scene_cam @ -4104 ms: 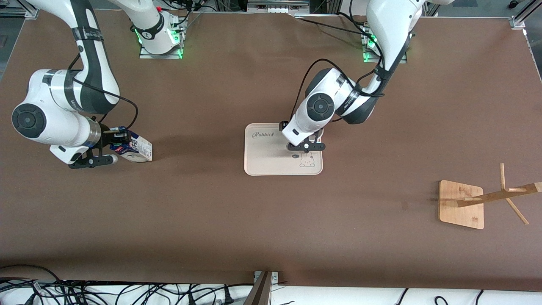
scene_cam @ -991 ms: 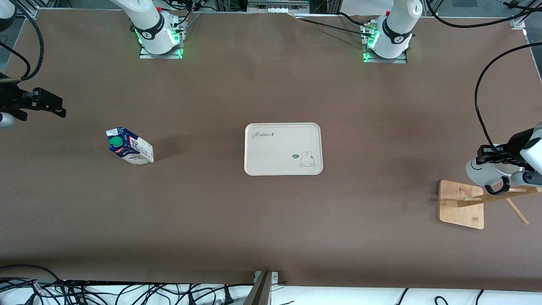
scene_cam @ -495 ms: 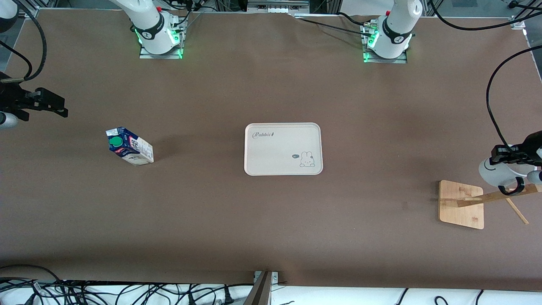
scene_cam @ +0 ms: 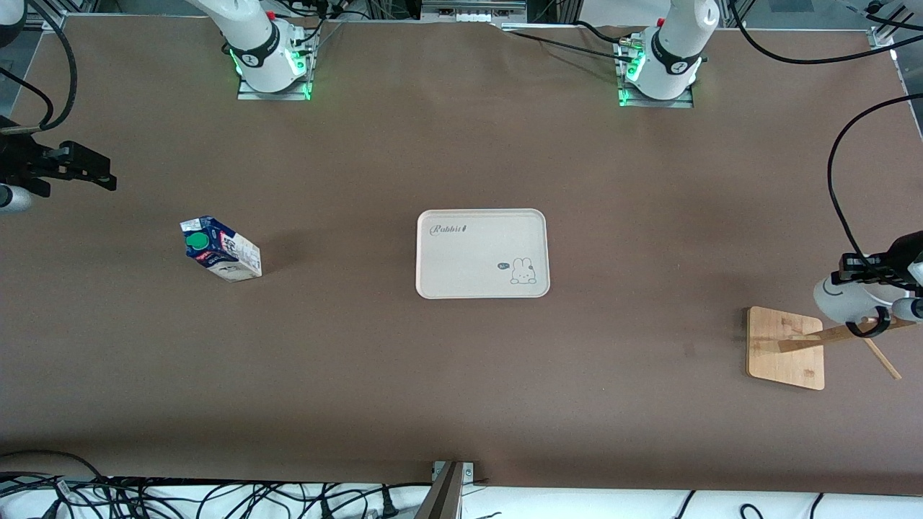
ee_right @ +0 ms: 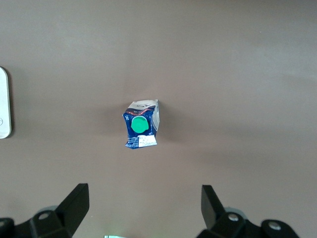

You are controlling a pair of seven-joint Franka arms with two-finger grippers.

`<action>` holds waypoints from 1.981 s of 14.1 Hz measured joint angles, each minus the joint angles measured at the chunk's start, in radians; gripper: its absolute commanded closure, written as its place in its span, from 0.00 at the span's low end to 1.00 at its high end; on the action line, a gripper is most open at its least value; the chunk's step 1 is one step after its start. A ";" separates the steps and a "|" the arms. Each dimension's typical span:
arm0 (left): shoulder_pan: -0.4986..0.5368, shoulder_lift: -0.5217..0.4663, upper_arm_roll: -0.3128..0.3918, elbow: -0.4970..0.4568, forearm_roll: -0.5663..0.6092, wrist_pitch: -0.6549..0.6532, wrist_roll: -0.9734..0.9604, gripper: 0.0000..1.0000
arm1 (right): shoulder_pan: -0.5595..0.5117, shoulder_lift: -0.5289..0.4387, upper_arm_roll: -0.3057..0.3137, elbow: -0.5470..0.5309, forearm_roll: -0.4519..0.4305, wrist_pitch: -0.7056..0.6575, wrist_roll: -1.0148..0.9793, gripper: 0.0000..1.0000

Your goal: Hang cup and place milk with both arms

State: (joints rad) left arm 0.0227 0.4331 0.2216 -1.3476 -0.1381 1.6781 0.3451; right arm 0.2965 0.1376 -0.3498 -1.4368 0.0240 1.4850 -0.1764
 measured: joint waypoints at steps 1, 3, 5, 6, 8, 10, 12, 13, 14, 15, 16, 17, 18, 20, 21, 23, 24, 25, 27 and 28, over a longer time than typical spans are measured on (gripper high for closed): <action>0.001 0.000 0.000 -0.005 0.000 0.000 0.001 0.00 | 0.000 0.000 0.000 0.000 0.000 0.000 0.000 0.00; 0.001 0.000 0.000 -0.011 -0.002 0.000 0.000 0.00 | -0.009 0.000 0.008 0.000 0.000 -0.001 0.000 0.00; 0.001 0.000 0.000 -0.015 -0.037 0.000 0.000 0.00 | -0.108 0.000 0.106 0.000 0.000 -0.001 0.000 0.00; -0.001 0.000 0.000 -0.015 -0.051 0.000 0.000 0.00 | -0.175 0.000 0.174 0.000 -0.001 -0.002 0.000 0.00; -0.017 -0.012 -0.002 -0.014 -0.063 -0.002 0.000 0.00 | -0.249 0.000 0.246 0.000 -0.001 -0.004 0.000 0.00; -0.058 -0.052 -0.004 -0.016 -0.063 -0.036 -0.016 0.00 | -0.260 0.000 0.257 0.001 -0.001 -0.005 0.000 0.00; -0.094 -0.117 -0.019 -0.036 -0.063 -0.076 -0.084 0.00 | -0.260 0.000 0.260 0.002 -0.001 -0.005 0.000 0.00; -0.100 -0.153 -0.040 -0.053 -0.056 -0.095 -0.114 0.00 | -0.262 0.000 0.260 0.002 -0.001 -0.005 0.000 0.00; -0.101 -0.186 -0.069 -0.068 -0.034 -0.113 -0.135 0.00 | -0.268 0.000 0.261 0.002 -0.001 -0.005 0.000 0.00; -0.093 -0.218 -0.112 -0.082 0.009 -0.128 -0.152 0.00 | -0.274 0.000 0.261 0.002 -0.001 -0.008 0.000 0.00; -0.070 -0.241 -0.161 -0.092 0.044 -0.139 -0.168 0.00 | -0.278 0.000 0.261 0.003 -0.001 -0.018 0.000 0.00; -0.030 -0.259 -0.213 -0.104 0.064 -0.156 -0.177 0.00 | -0.280 0.000 0.262 0.003 -0.001 -0.032 0.000 0.00; 0.008 -0.273 -0.249 -0.122 0.069 -0.167 -0.179 0.00 | -0.281 0.000 0.262 0.003 -0.001 -0.040 0.000 0.00; 0.055 -0.295 -0.271 -0.169 0.069 -0.169 -0.178 0.00 | -0.281 0.000 0.263 0.003 -0.002 -0.043 0.000 0.00; 0.067 -0.303 -0.272 -0.189 0.073 -0.169 -0.178 0.00 | -0.281 0.000 0.264 0.003 -0.012 -0.044 0.000 0.00; 0.072 -0.318 -0.278 -0.218 0.109 -0.161 -0.194 0.00 | -0.282 0.000 0.278 0.003 -0.085 -0.045 0.000 0.00; 0.069 -0.329 -0.284 -0.232 0.120 -0.148 -0.211 0.00 | -0.282 0.000 0.294 0.003 -0.126 -0.045 0.001 0.00; 0.066 -0.344 -0.290 -0.248 0.125 -0.133 -0.222 0.00 | -0.282 0.000 0.308 0.003 -0.148 -0.045 0.005 0.00; 0.061 -0.380 -0.299 -0.294 0.127 -0.095 -0.231 0.00 | -0.282 0.000 0.319 0.003 -0.153 -0.045 0.009 0.00; 0.060 -0.395 -0.300 -0.312 0.127 -0.083 -0.237 0.00 | -0.282 0.000 0.320 0.003 -0.142 -0.045 0.010 0.00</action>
State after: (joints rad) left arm 0.0831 0.0384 -0.0787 -1.6600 -0.0112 1.5955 0.1082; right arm 0.0143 0.1379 -0.0302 -1.4334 -0.1184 1.4404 -0.1661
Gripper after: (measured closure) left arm 0.000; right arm 0.000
